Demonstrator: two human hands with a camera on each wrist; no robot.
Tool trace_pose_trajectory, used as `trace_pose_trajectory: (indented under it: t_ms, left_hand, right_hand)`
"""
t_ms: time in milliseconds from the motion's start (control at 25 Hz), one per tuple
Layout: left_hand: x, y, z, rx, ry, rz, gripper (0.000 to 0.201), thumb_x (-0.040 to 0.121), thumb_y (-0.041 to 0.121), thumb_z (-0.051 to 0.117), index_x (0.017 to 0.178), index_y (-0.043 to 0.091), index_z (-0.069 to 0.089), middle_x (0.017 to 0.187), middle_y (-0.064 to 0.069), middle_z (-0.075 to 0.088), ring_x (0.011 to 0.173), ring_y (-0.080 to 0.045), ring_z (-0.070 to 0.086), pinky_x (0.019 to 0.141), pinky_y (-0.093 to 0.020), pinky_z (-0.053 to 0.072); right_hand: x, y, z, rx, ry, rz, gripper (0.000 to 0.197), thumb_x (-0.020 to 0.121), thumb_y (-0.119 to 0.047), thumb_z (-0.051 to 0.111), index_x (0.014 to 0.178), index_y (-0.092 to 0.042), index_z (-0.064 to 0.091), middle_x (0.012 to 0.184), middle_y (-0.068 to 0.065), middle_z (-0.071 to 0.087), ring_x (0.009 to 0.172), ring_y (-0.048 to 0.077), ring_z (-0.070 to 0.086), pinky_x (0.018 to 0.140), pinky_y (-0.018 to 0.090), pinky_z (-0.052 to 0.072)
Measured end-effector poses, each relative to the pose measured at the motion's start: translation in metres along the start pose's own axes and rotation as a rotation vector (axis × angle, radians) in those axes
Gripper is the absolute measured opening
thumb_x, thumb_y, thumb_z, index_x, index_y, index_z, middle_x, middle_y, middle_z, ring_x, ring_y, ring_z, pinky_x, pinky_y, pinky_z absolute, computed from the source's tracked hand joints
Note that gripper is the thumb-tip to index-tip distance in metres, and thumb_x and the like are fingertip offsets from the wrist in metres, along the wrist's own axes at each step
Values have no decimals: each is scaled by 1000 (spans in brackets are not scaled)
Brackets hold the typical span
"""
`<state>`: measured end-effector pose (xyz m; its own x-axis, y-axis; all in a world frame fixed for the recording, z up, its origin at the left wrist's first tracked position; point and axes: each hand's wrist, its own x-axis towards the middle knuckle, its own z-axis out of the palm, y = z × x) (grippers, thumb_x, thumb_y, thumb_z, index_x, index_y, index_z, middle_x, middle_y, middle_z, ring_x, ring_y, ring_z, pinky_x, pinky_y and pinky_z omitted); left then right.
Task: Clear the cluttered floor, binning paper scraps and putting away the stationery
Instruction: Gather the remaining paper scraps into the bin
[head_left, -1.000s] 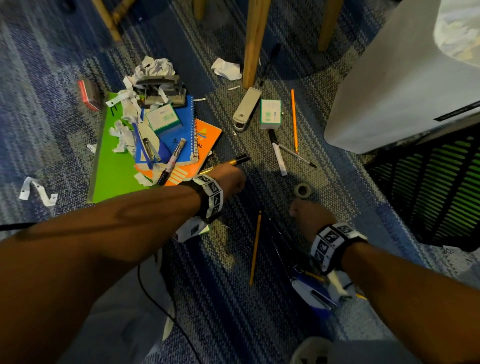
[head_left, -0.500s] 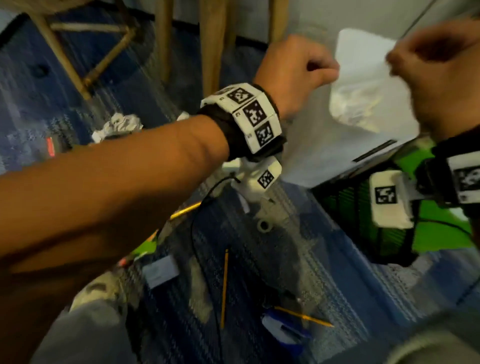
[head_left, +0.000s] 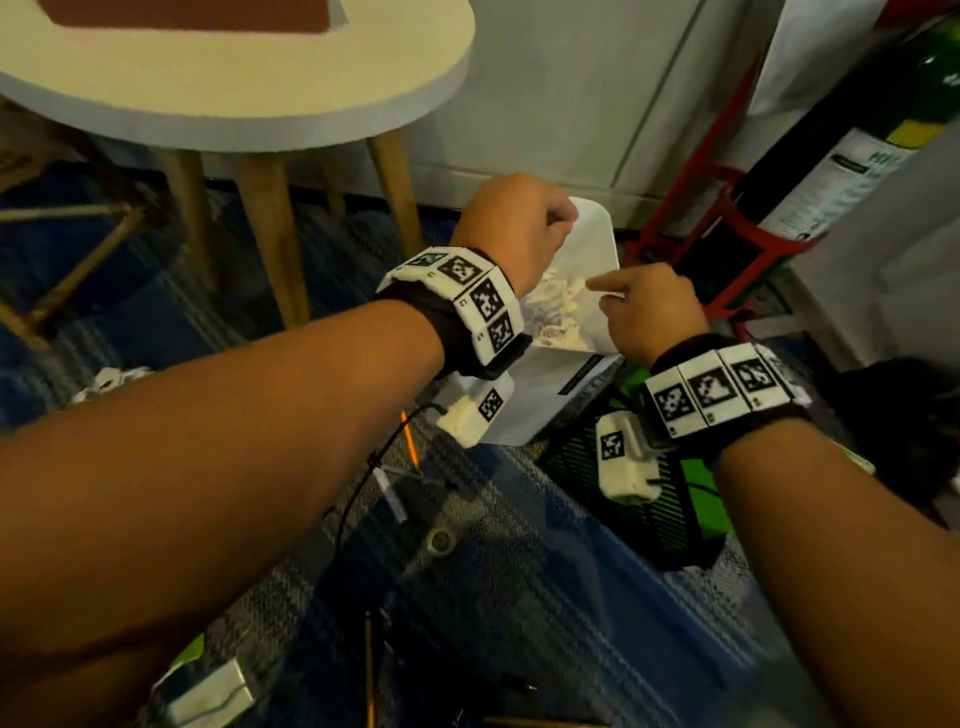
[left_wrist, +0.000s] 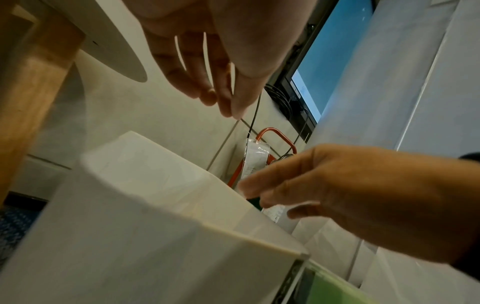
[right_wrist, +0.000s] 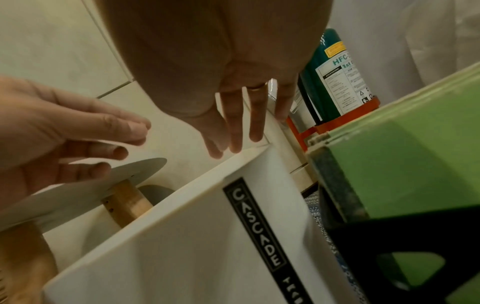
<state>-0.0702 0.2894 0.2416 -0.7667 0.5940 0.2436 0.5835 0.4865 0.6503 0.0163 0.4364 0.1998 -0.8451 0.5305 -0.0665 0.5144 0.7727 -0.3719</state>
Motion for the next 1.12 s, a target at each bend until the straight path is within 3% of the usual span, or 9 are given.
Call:
trace_pose_trajectory:
  t_ms: [120, 280, 400, 480, 600, 720, 880, 1000, 1120]
  left_hand:
    - [2, -8, 7, 130, -65, -45, 21, 90, 15, 55, 88, 28, 73, 101, -5, 70, 98, -29, 63, 87, -40, 52]
    - [-15, -10, 14, 436, -426, -70, 48, 90, 9, 53, 120, 46, 61, 138, 3, 46, 129, -28, 33, 97, -45, 26]
    - [-38, -14, -8, 463, -360, -1, 48, 89, 11, 50, 122, 46, 58, 135, 3, 45, 128, -26, 34, 95, -46, 25]
    - [-61, -30, -24, 430, -279, -1, 34, 88, 15, 50, 112, 36, 62, 123, 0, 50, 118, -26, 46, 88, -41, 31]
    - [-113, -73, -41, 356, -262, -50, 19, 81, 17, 50, 93, 27, 61, 107, -1, 56, 100, -25, 56, 70, -32, 34]
    - [-177, -124, -42, 395, -449, -218, 17, 82, 16, 51, 95, 24, 59, 106, -4, 60, 102, -29, 57, 67, -30, 33]
    - [-266, -190, -14, 462, -698, -437, 11, 88, 19, 51, 97, 17, 55, 98, -11, 63, 90, -35, 61, 65, -35, 42]
    - [-322, -220, 14, 600, -800, -462, 18, 95, 14, 42, 104, 21, 56, 68, -1, 47, 57, -23, 47, 55, -33, 39]
    - [-352, -234, 33, 624, -935, -395, 17, 98, 14, 39, 96, 15, 55, 82, -7, 55, 78, -26, 57, 67, -34, 46]
  right_hand:
    - [-4, -2, -4, 155, 150, -17, 37, 89, -10, 48, 107, -32, 71, 113, 1, 69, 112, 28, 58, 104, 43, 42]
    - [-19, -17, -5, 261, 240, -84, 45, 84, 1, 42, 105, -25, 72, 108, -3, 71, 107, 18, 62, 102, 31, 45]
    - [-43, -46, -1, 339, 314, -270, 41, 75, 1, 41, 91, -20, 73, 92, -3, 70, 87, 13, 63, 85, 21, 46]
    - [-71, -69, 19, 357, 299, -494, 31, 67, -3, 40, 75, -15, 67, 78, -1, 65, 74, 17, 55, 72, 28, 44]
    - [-127, -90, 87, 246, -18, -867, 16, 63, -9, 44, 61, -14, 58, 63, 7, 58, 64, 29, 53, 56, 36, 38]
    - [-178, -87, 177, -1, -517, -984, 13, 63, -10, 49, 66, -16, 60, 69, 9, 59, 65, 34, 58, 56, 35, 43]
    - [-215, -79, 267, -337, -996, -849, 26, 92, -16, 44, 102, -20, 67, 99, 8, 65, 92, 32, 59, 80, 44, 52]
    - [-220, -67, 302, -294, -908, -560, 25, 93, -17, 49, 113, -18, 65, 110, 9, 65, 95, 32, 60, 82, 41, 53]
    - [-217, -33, 311, -159, -800, -135, 25, 97, -14, 43, 117, -21, 56, 102, 9, 60, 76, 28, 56, 64, 35, 46]
